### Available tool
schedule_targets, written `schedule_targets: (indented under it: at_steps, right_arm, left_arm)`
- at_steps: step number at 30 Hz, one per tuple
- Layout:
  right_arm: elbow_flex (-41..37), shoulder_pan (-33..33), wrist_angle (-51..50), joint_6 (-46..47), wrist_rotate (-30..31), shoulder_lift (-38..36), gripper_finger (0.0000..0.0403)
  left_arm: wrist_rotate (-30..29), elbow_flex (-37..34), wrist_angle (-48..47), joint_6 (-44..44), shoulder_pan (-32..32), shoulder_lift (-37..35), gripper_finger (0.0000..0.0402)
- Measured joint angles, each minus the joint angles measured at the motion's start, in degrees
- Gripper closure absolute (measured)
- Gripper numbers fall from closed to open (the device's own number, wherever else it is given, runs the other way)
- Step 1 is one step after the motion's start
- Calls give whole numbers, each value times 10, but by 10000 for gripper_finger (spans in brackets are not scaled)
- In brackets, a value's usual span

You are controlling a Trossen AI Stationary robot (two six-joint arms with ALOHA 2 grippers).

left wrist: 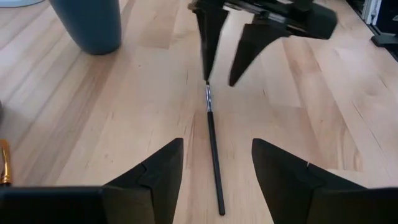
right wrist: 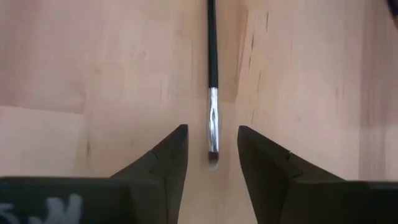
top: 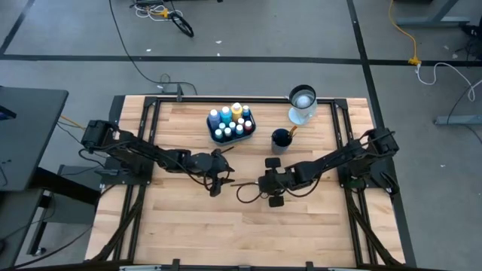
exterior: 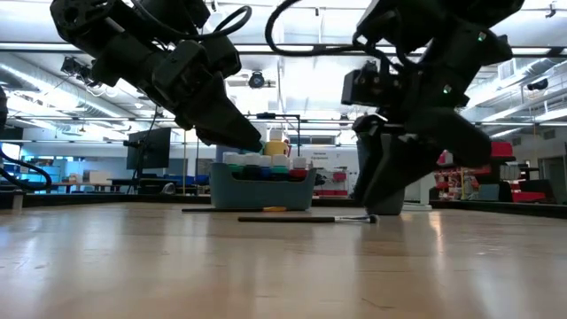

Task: Pick & Place Paint Supplies
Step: Put the silver paint brush into the blue cup

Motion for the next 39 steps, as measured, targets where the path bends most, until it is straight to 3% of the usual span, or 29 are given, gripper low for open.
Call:
schedule_targets:
  at_steps: [14, 17, 23, 27, 34, 39]
  right_arm:
    - [1, -31, -18, 16, -50, 25, 265]
    - [1, -32, -22, 6, -54, 25, 291]
    - [2, -32, -34, 1, -56, 24, 389]
    - [8, -30, -52, -18, -49, 20, 385]
    - [104, -4, -204, -111, 37, 2, 398]
    - [200, 17, -370, -176, 128, 3, 401]
  left_arm:
    - [0, 0, 0, -3, 0, 0, 203]
    - [0, 0, 0, -1, 0, 0, 203]
    - [0, 0, 0, -1, 0, 0, 203]
    - [0, 0, 0, -1, 0, 0, 203]
    - [-12, 0, 4, -1, 0, -1, 203]
    - [-131, 0, -2, 7, 0, -14, 203]
